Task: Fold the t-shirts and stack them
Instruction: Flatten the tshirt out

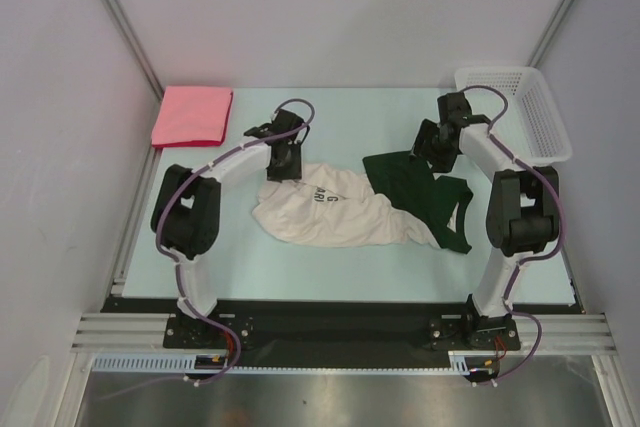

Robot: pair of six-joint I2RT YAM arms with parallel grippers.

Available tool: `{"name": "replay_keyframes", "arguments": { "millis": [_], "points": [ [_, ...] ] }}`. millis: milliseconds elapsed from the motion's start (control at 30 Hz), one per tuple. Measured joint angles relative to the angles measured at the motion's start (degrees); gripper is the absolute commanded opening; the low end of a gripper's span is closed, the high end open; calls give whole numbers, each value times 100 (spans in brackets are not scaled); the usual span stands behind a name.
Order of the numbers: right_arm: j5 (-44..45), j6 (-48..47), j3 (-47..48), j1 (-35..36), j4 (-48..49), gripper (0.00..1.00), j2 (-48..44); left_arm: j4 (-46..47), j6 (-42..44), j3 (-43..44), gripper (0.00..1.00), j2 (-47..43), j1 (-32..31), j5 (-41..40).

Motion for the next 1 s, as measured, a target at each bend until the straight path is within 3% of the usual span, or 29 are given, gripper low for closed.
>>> {"name": "replay_keyframes", "arguments": {
  "millis": [67, 367, 467, 700, 867, 1000],
  "points": [
    [0, -15, 24, -33, -4, 68, 0, -39, -28, 66, 56, 118, 0, -90],
    [-44, -74, 72, -251, -4, 67, 87, -166, -98, 302, 50, 564, 0, -240],
    [-31, -81, 160, -299, -11, 68, 247, -199, -94, 306, 42, 632, 0, -269],
    [258, 7, 907, -262, 11, 70, 1047, -223, -66, 304, 0, 638, 0, -280],
    [608, -44, 1696, -120, 37, 69, 1762, -203, -24, 295, 0, 638, 2, -282],
    [804, -179, 2448, -39, 35, 61, 2345, -170, -22, 199, 0, 540, 0, -280]
  ]
}}
